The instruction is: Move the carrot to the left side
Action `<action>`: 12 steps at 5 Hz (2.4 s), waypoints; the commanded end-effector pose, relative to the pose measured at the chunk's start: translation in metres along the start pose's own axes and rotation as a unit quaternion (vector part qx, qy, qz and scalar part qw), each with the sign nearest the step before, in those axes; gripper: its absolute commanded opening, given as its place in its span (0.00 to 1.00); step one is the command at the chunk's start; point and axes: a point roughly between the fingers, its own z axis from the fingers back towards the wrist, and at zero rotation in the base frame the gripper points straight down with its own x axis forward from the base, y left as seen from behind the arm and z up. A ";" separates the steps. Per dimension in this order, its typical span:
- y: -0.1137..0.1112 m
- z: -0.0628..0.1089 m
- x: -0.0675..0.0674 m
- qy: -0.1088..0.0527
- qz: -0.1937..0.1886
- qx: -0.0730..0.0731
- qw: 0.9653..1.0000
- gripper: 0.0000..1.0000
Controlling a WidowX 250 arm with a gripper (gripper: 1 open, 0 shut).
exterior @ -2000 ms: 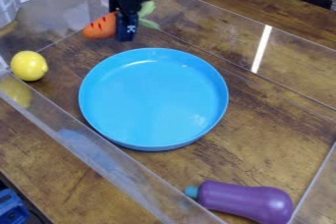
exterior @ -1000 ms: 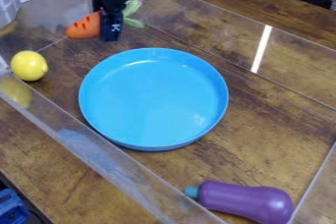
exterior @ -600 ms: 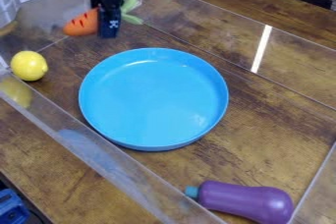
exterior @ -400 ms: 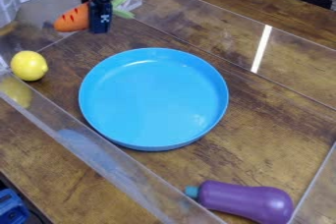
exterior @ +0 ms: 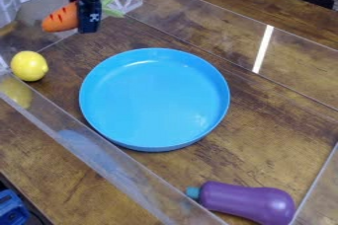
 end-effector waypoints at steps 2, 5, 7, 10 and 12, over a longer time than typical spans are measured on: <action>0.012 0.014 -0.010 -0.014 0.021 0.031 0.999 0.00; -0.002 -0.005 -0.010 0.002 0.030 0.025 0.999 0.00; -0.005 -0.018 -0.003 -0.004 0.029 0.019 0.999 0.00; 0.005 -0.020 0.014 -0.017 0.060 0.022 0.998 0.00; 0.009 -0.017 0.012 -0.027 0.078 0.024 0.996 0.00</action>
